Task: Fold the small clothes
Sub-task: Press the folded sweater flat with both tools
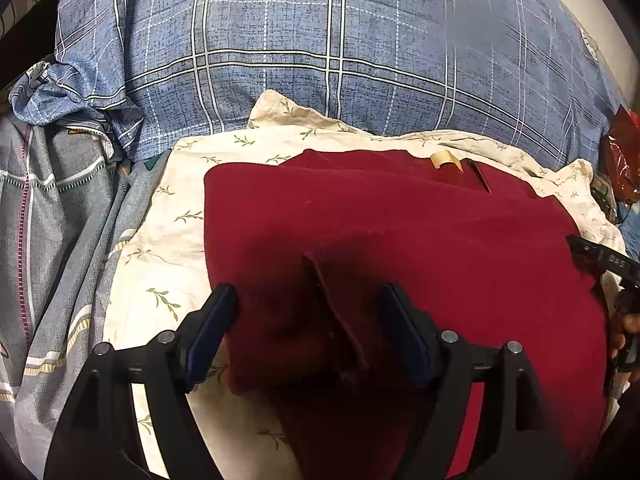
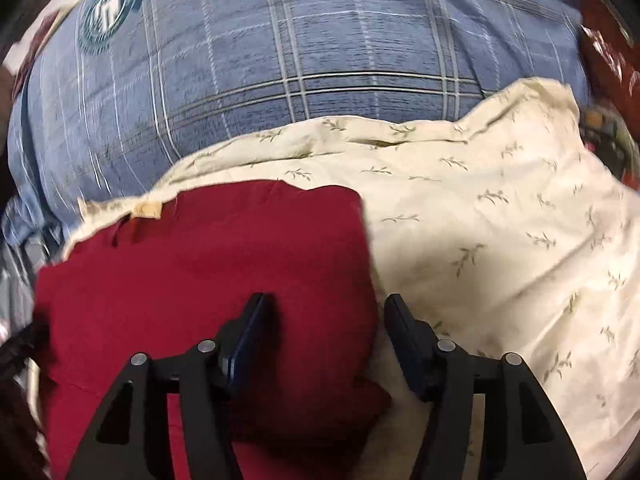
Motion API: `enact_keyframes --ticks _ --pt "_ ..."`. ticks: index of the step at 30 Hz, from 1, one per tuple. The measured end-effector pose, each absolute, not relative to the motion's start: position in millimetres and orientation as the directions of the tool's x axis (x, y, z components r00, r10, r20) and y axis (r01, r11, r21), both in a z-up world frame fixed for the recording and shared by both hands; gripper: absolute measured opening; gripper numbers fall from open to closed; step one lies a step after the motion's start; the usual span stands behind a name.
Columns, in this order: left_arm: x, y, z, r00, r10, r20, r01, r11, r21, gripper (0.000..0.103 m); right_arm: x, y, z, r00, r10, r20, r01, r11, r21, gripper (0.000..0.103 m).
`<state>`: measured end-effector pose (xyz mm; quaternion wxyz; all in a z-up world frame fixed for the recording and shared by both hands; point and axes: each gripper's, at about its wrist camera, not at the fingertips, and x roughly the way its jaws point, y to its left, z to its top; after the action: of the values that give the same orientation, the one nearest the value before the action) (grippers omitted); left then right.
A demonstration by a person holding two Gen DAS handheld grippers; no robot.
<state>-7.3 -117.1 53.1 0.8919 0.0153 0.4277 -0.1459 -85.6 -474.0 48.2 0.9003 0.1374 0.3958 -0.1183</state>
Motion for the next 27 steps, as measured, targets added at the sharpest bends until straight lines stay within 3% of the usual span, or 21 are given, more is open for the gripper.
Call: enact_keyframes --ticks 3,7,16,27 --pt "-7.5 -117.0 53.0 0.594 -0.244 -0.767 0.269 0.958 -0.097 0.077 -105.3 -459.8 67.8 0.702 -0.134 -0.699 0.295 0.949 0.114 0.06" --pt "-9.0 -118.7 52.9 0.601 -0.234 -0.765 0.264 0.961 -0.087 0.077 -116.5 -435.8 84.8 0.739 -0.073 -0.67 0.203 0.972 0.118 0.062" --pt "-7.9 -116.2 50.4 0.6 -0.227 -0.767 0.242 0.966 -0.096 0.083 -93.1 -420.0 57.6 0.645 -0.094 -0.758 0.181 0.983 0.032 0.062" --pt "-2.8 -113.4 43.2 0.581 -0.23 -0.781 0.226 0.967 -0.116 0.088 -104.4 -423.4 64.0 0.683 -0.082 -0.726 0.198 0.977 0.076 0.061"
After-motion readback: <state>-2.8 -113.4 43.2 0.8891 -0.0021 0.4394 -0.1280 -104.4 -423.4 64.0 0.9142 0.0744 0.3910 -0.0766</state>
